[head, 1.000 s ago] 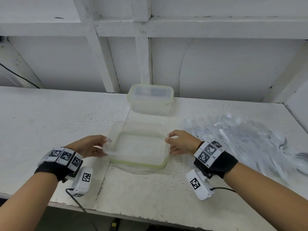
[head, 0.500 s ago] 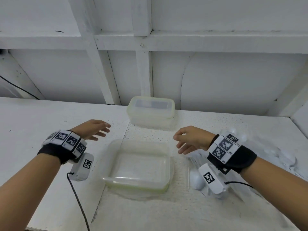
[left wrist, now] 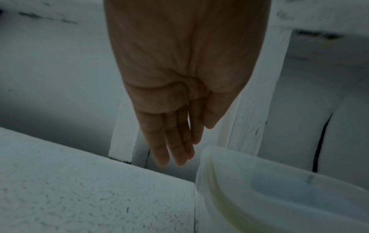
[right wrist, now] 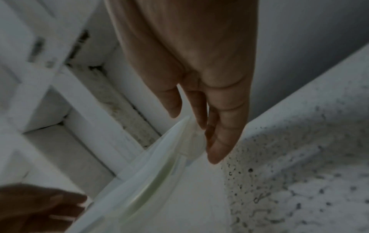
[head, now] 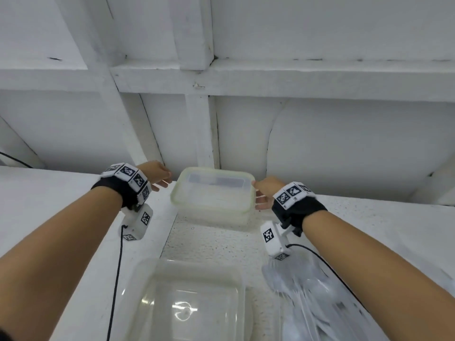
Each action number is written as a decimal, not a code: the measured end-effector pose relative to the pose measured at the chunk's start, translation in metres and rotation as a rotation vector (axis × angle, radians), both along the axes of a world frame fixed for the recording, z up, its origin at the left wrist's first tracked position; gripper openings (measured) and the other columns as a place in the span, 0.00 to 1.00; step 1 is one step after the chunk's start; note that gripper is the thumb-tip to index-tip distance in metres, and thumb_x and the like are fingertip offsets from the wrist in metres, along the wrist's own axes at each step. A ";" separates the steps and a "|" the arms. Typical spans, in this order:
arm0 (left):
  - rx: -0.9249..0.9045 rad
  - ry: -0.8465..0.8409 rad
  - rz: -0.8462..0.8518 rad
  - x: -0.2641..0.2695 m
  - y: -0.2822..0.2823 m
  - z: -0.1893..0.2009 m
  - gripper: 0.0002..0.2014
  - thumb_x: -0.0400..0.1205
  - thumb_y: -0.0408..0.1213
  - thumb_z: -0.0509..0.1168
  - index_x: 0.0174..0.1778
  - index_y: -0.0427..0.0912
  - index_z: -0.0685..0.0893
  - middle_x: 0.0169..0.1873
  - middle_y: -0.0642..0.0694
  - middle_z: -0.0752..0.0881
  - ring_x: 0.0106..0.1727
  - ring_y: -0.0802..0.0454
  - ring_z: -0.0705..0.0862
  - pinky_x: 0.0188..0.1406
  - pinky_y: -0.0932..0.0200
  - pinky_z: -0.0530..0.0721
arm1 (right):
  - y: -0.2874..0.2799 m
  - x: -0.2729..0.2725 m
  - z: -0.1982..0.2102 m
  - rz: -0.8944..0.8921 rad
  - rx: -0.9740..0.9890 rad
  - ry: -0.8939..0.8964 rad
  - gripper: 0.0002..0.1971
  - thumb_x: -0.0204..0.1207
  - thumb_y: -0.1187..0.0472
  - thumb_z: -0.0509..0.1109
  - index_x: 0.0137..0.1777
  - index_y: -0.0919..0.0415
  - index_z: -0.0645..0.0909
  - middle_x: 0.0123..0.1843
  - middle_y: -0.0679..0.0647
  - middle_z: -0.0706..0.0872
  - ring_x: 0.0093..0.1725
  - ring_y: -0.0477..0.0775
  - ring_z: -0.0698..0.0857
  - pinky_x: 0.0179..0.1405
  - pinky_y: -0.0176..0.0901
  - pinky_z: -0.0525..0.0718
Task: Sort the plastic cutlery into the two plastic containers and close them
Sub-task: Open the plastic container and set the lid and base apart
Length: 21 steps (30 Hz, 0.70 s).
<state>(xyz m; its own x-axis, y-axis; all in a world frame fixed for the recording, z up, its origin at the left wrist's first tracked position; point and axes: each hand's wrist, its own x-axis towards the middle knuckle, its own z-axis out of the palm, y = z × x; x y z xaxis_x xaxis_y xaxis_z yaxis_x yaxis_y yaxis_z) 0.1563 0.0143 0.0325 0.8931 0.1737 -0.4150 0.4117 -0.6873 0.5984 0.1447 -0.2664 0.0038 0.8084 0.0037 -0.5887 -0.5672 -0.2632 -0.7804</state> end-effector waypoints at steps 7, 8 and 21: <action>-0.206 0.084 0.066 0.017 -0.008 -0.027 0.12 0.87 0.29 0.54 0.40 0.35 0.79 0.37 0.41 0.83 0.35 0.46 0.81 0.41 0.52 0.82 | -0.013 0.009 -0.019 -0.104 0.349 0.097 0.04 0.80 0.69 0.63 0.44 0.68 0.75 0.42 0.63 0.81 0.40 0.58 0.81 0.32 0.52 0.87; -0.239 0.092 0.078 0.017 -0.006 -0.030 0.11 0.86 0.29 0.55 0.41 0.34 0.79 0.37 0.40 0.83 0.35 0.46 0.82 0.39 0.50 0.84 | -0.014 0.010 -0.020 -0.104 0.374 0.090 0.05 0.81 0.68 0.63 0.44 0.69 0.76 0.42 0.63 0.81 0.40 0.57 0.81 0.27 0.48 0.88; -0.527 -0.004 0.213 0.013 0.009 -0.044 0.09 0.83 0.25 0.60 0.36 0.35 0.72 0.34 0.38 0.78 0.34 0.46 0.81 0.24 0.60 0.87 | -0.017 0.010 -0.021 -0.054 0.317 -0.018 0.11 0.80 0.67 0.64 0.35 0.65 0.71 0.37 0.61 0.80 0.37 0.55 0.81 0.23 0.41 0.87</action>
